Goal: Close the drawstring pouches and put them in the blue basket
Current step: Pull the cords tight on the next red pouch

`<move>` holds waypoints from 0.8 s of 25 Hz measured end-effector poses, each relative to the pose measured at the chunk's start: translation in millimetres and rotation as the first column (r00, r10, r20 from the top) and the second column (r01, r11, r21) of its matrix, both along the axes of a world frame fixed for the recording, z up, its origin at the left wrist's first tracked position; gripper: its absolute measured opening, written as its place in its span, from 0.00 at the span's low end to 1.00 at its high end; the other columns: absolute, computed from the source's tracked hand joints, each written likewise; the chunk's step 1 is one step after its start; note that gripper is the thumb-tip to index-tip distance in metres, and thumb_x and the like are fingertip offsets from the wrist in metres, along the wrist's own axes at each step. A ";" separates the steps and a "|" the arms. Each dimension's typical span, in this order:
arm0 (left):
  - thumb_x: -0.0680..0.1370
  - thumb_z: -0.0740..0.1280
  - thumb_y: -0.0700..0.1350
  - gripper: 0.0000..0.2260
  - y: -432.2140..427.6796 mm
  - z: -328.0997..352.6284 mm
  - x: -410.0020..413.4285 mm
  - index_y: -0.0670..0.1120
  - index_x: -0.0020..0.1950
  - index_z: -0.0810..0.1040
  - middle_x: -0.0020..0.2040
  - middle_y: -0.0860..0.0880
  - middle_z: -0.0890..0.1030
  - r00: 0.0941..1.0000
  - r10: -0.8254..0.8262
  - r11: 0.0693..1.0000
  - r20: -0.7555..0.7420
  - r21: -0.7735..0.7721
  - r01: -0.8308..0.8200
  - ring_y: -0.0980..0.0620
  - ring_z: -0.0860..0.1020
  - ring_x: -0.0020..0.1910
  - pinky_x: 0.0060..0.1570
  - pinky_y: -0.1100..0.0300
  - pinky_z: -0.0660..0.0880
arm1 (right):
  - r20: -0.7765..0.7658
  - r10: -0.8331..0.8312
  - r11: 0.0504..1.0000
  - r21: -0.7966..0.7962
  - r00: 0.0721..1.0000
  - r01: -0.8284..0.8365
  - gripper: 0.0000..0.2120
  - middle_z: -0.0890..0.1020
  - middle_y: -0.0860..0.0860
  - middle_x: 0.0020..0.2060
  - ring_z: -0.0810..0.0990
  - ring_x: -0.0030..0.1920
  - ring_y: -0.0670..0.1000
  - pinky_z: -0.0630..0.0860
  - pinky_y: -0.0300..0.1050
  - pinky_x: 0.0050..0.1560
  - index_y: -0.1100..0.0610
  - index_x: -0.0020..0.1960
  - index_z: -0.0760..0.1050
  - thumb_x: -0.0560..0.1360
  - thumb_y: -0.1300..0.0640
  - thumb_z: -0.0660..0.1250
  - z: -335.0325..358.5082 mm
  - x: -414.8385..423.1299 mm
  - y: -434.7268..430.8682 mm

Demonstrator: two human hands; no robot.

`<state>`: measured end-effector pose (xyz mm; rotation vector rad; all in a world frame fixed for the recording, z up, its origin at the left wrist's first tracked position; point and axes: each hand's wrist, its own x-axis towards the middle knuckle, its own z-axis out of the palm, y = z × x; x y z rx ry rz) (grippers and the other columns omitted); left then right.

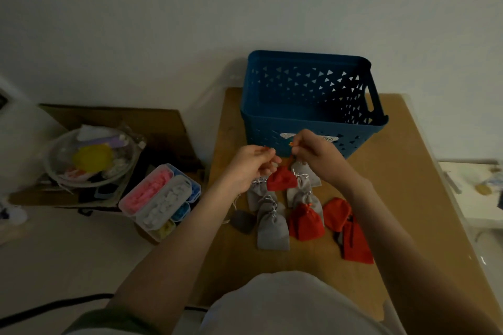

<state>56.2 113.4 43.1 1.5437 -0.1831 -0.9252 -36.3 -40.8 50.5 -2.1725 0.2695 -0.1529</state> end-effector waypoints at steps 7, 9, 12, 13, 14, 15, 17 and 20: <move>0.80 0.58 0.36 0.11 0.2 18.0 -6.4 0.46 0.44 0.77 0.37 0.49 0.77 0.901 -0.349 0.937 0.259 0.103 0.333 0.57 0.75 0.33 0.33 0.66 0.71 | 0.114 -0.002 0.999 -0.037 0.993 0.006 0.06 0.71 0.43 0.41 0.70 0.43 0.39 0.66 0.28 0.46 0.54 0.42 0.75 0.73 0.63 0.69 15.1 26.7 13.2; 0.79 0.59 0.38 0.09 0.8 19.4 -6.9 0.45 0.42 0.77 0.35 0.50 0.76 0.919 -0.326 0.945 0.221 0.048 0.324 0.57 0.74 0.33 0.33 0.66 0.69 | 0.097 -0.079 0.996 0.054 0.992 0.074 0.03 0.73 0.44 0.40 0.72 0.40 0.39 0.68 0.31 0.44 0.56 0.44 0.75 0.75 0.61 0.67 18.6 27.6 17.4; 0.82 0.58 0.45 0.12 -1.5 20.1 -6.4 0.45 0.42 0.75 0.30 0.52 0.74 0.972 -0.143 0.990 0.186 0.015 0.142 0.58 0.71 0.27 0.28 0.67 0.66 | 0.079 -0.087 0.930 0.364 0.993 0.053 0.07 0.76 0.49 0.38 0.75 0.38 0.41 0.72 0.35 0.42 0.61 0.56 0.72 0.80 0.58 0.61 18.0 21.4 25.4; 0.82 0.58 0.46 0.13 -3.1 20.6 -6.0 0.45 0.41 0.75 0.29 0.52 0.73 0.983 -0.079 0.997 0.166 0.002 0.080 0.58 0.69 0.26 0.26 0.66 0.65 | 0.060 -0.049 0.891 0.453 0.997 0.017 0.11 0.76 0.51 0.39 0.76 0.39 0.44 0.73 0.36 0.42 0.62 0.61 0.69 0.80 0.59 0.61 15.6 18.6 28.6; 0.82 0.58 0.46 0.13 -4.2 20.7 -4.8 0.45 0.41 0.75 0.28 0.51 0.72 0.989 -0.035 0.999 0.143 -0.011 0.037 0.57 0.68 0.25 0.25 0.66 0.64 | 0.034 -0.015 0.865 0.502 0.999 -0.004 0.16 0.76 0.53 0.40 0.77 0.41 0.46 0.74 0.39 0.45 0.62 0.65 0.66 0.79 0.60 0.62 12.3 16.3 31.4; 0.82 0.58 0.45 0.12 -4.6 20.3 -3.2 0.44 0.41 0.76 0.27 0.51 0.71 0.991 -0.016 1.000 0.131 -0.016 0.019 0.57 0.67 0.25 0.24 0.66 0.63 | 0.006 0.005 0.855 0.519 1.000 -0.007 0.20 0.76 0.53 0.42 0.77 0.44 0.48 0.74 0.41 0.47 0.61 0.68 0.64 0.78 0.61 0.64 8.0 14.4 33.7; 0.81 0.60 0.45 0.11 -2.7 18.1 0.4 0.43 0.43 0.77 0.28 0.50 0.70 0.990 -0.031 0.999 0.137 -0.016 0.034 0.57 0.65 0.23 0.22 0.67 0.61 | -0.007 0.006 0.829 0.559 1.000 -0.001 0.22 0.76 0.53 0.41 0.78 0.46 0.48 0.74 0.42 0.51 0.59 0.68 0.65 0.76 0.64 0.66 1.7 12.4 34.7; 0.80 0.64 0.45 0.09 2.6 16.3 5.9 0.44 0.43 0.80 0.29 0.50 0.71 0.991 -0.074 0.997 0.109 -0.022 0.077 0.58 0.63 0.22 0.20 0.67 0.58 | 0.030 0.017 0.757 0.653 0.999 -0.032 0.18 0.76 0.56 0.39 0.77 0.45 0.52 0.73 0.45 0.53 0.60 0.63 0.69 0.75 0.63 0.68 -3.4 9.7 32.1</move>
